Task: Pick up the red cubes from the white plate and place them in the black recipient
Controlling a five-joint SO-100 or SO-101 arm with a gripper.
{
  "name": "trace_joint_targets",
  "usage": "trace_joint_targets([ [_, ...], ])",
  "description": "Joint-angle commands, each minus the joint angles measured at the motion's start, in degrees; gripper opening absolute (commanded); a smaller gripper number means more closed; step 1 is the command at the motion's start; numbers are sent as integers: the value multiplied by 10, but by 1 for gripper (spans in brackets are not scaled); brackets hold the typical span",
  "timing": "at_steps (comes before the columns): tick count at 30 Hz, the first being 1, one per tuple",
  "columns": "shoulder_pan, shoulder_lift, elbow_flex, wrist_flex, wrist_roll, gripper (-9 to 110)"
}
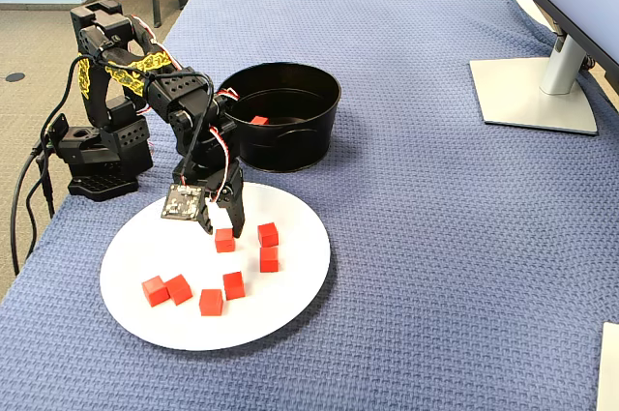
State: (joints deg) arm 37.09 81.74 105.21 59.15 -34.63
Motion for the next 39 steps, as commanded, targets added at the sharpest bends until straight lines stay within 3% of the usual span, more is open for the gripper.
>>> trace_joint_targets([
  [1, 15, 2, -40, -8, -11, 9],
  [11, 19, -21, -66, -6, -34, 15],
  [19, 18, -20, -63, -5, -42, 1],
  [27, 1, 91, -54, 19, 6, 0],
  [33, -95, 329, -93, 121, 117, 0],
  [39, -311, 396, -136, 139, 209, 0],
])
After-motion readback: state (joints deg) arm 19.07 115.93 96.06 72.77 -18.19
